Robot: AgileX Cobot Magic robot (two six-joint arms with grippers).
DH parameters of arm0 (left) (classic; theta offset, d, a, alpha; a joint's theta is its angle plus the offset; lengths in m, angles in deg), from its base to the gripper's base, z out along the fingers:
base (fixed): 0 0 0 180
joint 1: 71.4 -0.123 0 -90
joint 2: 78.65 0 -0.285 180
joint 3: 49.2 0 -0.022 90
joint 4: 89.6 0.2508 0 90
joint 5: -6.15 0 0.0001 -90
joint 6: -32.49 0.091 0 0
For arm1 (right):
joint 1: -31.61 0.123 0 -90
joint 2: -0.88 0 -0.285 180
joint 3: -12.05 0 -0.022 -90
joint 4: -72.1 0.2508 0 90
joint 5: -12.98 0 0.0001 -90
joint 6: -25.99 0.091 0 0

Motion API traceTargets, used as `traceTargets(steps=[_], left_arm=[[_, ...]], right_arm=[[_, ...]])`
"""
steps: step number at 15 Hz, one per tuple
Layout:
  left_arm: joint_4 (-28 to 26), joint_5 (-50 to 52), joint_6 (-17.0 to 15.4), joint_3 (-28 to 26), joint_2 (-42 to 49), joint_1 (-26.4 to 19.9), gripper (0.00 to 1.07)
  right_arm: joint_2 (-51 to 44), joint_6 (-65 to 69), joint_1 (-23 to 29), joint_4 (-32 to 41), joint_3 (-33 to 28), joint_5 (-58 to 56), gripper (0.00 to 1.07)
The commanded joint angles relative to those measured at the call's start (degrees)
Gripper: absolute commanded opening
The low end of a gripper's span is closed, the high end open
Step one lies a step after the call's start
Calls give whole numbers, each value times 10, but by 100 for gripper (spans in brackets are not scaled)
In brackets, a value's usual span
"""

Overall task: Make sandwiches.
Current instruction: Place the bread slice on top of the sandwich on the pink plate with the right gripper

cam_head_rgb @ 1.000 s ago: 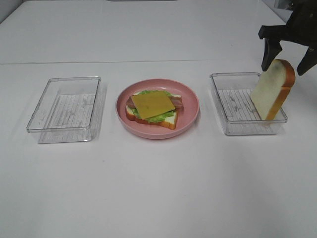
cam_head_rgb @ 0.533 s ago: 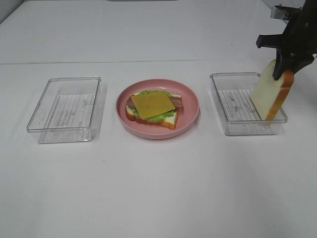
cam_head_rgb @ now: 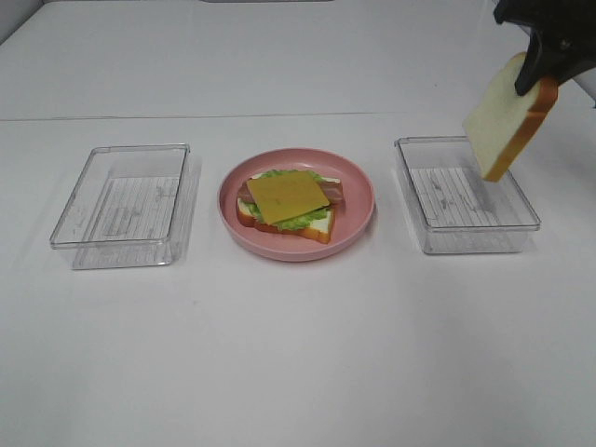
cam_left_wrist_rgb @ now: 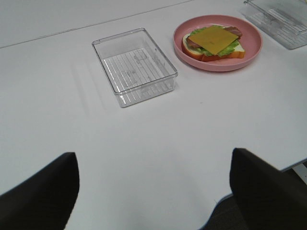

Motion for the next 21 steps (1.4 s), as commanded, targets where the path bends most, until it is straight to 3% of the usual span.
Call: traceTargets(steps=[1, 2, 6, 10, 15, 21], left_arm=[[2, 6, -1, 2, 13, -1, 81], [2, 6, -1, 2, 13, -1, 81], [2, 6, -1, 2, 13, -1, 81], [2, 6, -1, 2, 13, -1, 81], [2, 6, -1, 2, 13, -1, 81], [2, 6, -1, 2, 13, -1, 81]], right_arm=[[-37, -10, -1, 91, -13, -40, 0], [-41, -10, -1, 107, -21, -38, 0], [-70, -84, 4, 272, -146, 31, 0], [-66, -164, 81, 395, -242, 157, 0], [-3, -165, 183, 487, -246, 297, 0], [78, -164, 193, 523, -246, 309, 0]])
